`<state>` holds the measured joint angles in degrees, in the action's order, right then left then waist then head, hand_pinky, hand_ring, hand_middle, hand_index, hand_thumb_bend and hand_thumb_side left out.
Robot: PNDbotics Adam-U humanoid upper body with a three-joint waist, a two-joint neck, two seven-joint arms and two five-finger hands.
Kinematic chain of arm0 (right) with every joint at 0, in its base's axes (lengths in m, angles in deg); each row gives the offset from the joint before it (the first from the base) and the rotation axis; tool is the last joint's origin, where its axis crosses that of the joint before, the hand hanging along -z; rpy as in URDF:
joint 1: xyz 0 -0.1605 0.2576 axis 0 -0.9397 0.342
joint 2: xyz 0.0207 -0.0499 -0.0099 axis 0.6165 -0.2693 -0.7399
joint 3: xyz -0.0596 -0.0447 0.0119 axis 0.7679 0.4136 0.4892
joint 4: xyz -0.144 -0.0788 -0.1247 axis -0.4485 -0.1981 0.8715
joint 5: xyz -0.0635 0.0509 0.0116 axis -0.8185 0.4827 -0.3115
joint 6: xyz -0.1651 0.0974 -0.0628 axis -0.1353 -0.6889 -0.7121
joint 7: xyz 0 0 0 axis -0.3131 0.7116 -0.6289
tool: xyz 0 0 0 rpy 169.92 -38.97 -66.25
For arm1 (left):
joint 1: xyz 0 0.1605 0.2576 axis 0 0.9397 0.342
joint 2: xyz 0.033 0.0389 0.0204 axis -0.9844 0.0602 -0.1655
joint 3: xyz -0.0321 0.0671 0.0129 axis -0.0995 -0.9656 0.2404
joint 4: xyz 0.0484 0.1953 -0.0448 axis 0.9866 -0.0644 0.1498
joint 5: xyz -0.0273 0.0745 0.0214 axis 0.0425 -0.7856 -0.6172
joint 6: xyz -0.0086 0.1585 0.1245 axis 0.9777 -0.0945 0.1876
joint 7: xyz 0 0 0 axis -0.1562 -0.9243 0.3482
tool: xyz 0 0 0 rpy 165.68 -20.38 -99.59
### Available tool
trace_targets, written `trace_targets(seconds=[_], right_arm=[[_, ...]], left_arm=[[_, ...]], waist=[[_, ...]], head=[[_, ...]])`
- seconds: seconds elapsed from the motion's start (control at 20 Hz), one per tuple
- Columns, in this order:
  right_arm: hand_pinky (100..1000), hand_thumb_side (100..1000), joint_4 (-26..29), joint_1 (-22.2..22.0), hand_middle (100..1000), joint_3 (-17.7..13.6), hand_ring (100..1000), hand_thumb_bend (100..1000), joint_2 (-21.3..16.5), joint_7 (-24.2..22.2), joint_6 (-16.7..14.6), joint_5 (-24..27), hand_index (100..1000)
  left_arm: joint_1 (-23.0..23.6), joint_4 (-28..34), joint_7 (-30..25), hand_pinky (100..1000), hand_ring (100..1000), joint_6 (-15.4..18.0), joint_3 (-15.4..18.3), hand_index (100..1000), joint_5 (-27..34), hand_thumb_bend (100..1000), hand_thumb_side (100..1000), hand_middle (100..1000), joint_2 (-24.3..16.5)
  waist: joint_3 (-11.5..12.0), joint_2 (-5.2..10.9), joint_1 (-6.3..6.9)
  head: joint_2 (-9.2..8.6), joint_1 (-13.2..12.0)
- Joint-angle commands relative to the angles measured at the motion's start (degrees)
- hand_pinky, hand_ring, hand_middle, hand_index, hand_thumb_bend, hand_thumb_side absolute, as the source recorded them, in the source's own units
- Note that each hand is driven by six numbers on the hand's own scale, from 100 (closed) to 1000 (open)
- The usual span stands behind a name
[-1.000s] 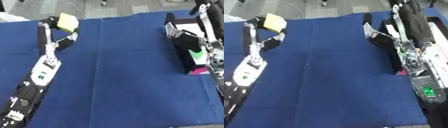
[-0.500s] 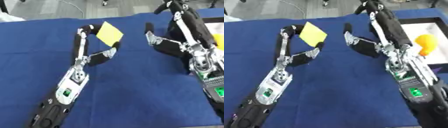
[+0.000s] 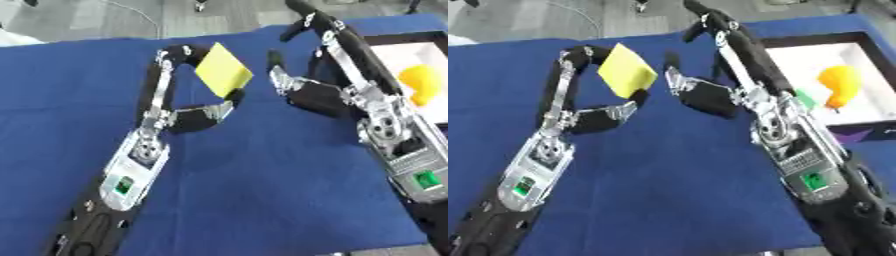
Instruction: Pick up the objects with one hand, pass them to the other hand, and then place them into the box on the other side of the table.
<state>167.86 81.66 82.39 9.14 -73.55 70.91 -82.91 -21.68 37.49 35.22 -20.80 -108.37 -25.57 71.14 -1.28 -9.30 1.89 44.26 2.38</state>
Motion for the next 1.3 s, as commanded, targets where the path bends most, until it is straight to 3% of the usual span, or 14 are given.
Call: trace_targets(seconds=[0.05,0.25,0.55,0.85,1.3], right_arm=[[335,613,1.20,0.76,687,-1.06,1000,100,-1.68,2.63,-0.19,9.52,1000],[334,627,1.20,1.18,690,-0.96,1000,100,-2.00,4.71,-0.83,15.83,1000],[336,627,1.20,2.18,691,-1.07,1000,100,-2.08,4.48,-2.04,17.57,1000],[327,688,1.20,2.16,684,-0.67,1000,100,-2.21,5.66,-0.97,19.84,1000],[325,904,1.20,1.39,726,1.09,1000,100,-2.93,8.92,2.79,26.66,1000]], left_arm=[[-0.80,1.97,-2.50,717,504,-0.52,1.68,566,-0.06,366,100,327,0.20],[-0.90,0.94,-1.92,717,505,-0.48,1.69,567,-1.51,361,100,326,0.42],[-1.57,-0.47,0.24,719,508,0.34,1.43,570,-4.84,349,100,331,1.25],[-2.08,-1.43,2.50,722,512,0.72,1.23,575,-8.82,335,100,334,1.87],[-3.26,-1.75,3.71,723,516,1.68,0.49,580,-13.09,313,100,341,3.12]], waist=[[0.08,0.94,-1.01],[0.11,0.90,-1.22],[0.14,0.93,-1.41],[0.19,0.94,-1.47],[0.40,0.98,-1.60]], head=[[-0.15,0.75],[-0.15,1.36],[-0.15,1.90],[-0.15,2.41],[-0.15,2.73]])
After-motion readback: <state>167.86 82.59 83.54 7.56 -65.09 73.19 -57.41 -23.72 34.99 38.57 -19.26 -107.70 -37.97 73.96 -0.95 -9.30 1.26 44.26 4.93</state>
